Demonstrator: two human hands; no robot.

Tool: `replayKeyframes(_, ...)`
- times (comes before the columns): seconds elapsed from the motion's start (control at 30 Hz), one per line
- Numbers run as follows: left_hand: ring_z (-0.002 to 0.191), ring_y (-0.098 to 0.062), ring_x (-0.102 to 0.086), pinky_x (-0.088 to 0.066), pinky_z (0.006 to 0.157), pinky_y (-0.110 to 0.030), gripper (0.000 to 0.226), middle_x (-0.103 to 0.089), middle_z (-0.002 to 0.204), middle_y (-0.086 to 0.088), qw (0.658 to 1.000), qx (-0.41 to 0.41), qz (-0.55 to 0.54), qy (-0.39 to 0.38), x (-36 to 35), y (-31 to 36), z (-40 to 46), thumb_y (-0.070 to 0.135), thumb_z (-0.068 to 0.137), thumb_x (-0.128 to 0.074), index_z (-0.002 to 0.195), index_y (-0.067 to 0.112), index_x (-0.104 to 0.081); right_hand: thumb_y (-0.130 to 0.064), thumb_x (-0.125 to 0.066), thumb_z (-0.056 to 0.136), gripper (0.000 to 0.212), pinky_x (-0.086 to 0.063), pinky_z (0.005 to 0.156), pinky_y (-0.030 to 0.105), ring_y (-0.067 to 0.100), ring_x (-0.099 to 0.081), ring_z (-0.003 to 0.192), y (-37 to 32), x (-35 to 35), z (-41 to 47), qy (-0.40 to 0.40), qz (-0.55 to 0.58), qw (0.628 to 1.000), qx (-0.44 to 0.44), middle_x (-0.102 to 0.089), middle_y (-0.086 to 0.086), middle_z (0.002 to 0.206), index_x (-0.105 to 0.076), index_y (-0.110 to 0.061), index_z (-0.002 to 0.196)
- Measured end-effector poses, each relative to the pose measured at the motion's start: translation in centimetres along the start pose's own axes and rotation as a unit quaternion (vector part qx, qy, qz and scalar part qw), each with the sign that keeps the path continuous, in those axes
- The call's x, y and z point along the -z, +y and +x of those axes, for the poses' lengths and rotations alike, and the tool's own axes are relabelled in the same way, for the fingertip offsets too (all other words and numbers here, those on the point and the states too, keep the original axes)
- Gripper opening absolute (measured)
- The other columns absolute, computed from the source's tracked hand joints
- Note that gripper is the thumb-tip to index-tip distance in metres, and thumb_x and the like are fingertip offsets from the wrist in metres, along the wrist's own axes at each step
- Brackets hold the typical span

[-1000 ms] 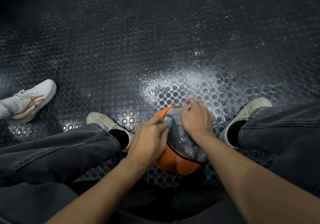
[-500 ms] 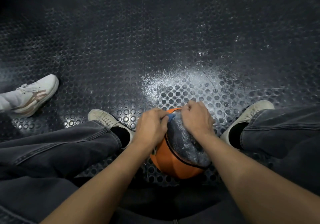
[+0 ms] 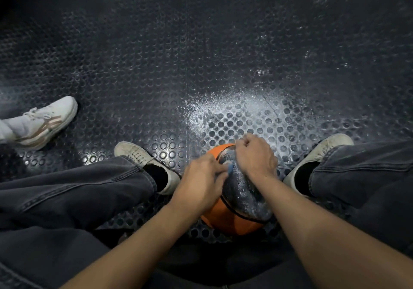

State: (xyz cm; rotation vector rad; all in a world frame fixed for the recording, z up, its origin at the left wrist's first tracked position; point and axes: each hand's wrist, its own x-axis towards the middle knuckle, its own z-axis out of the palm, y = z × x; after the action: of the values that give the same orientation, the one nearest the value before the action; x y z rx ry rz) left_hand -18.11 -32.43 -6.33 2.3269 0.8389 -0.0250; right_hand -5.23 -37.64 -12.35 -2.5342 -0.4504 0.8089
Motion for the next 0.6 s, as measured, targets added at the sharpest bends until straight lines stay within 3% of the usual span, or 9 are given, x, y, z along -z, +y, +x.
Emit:
replayKeyframes(0.07,0.078,-0.023,-0.057,-0.045,0.073,-0.035,0.02,-0.059,0.082,-0.005,1.0,0.0,-0.012,0.014,0.1,-0.1,-0.2,0.029,0.093,-0.06,0.1,0.018,-0.076,-0.035,-0.042,0.101,0.029,-0.047,0.095,0.048,0.012,-0.049,0.073,0.0,0.2,0.0,-0.015,-0.008,1.0,0.015,-0.052,-0.006,0.083,-0.044,-0.026,0.074)
replayKeyframes(0.23,0.062,-0.018,-0.056,-0.046,0.065,-0.025,0.02,-0.07,0.077,-0.008,0.993,0.112,-0.018,0.031,0.2,-1.4,4.7,0.027,0.092,-0.062,0.099,0.017,-0.077,-0.035,-0.039,0.101,0.025,-0.04,0.101,0.047,0.02,-0.054,0.09,-0.6,-0.1,-0.4,-0.022,-0.018,0.999,0.016,-0.054,-0.002,0.097,-0.047,-0.024,0.08)
replayKeyframes(0.4,0.075,-0.026,-0.057,-0.047,0.07,-0.038,0.023,-0.059,0.08,-0.009,0.999,0.005,0.037,-0.026,0.1,-1.1,1.2,0.027,0.093,-0.058,0.086,0.009,-0.072,-0.035,-0.039,0.101,0.024,-0.042,0.099,0.049,0.019,-0.053,0.086,0.0,0.1,-0.8,-0.024,-0.026,0.999,0.014,-0.052,-0.002,0.096,-0.048,-0.025,0.081)
replayKeyframes(0.5,0.073,-0.024,-0.059,-0.048,0.069,-0.035,0.022,-0.063,0.079,-0.008,0.998,0.037,0.046,-0.009,0.2,-1.9,3.5,0.025,0.093,-0.059,0.086,0.011,-0.075,-0.034,-0.04,0.1,0.028,-0.046,0.096,0.048,0.017,-0.053,0.085,-0.6,-0.1,-1.2,-0.041,-0.037,0.997,0.053,-0.05,-0.004,0.096,-0.037,-0.03,0.073)
replayKeyframes(0.6,0.072,-0.025,-0.063,-0.052,0.067,-0.032,0.017,-0.068,0.077,-0.003,0.996,0.077,0.003,-0.032,0.5,-2.5,5.6,0.023,0.093,-0.061,0.096,0.016,-0.077,-0.035,-0.039,0.1,0.022,-0.044,0.099,0.048,0.017,-0.053,0.09,-0.8,-0.1,-1.7,-0.041,-0.045,0.996,0.058,-0.052,-0.002,0.101,-0.04,-0.029,0.079)
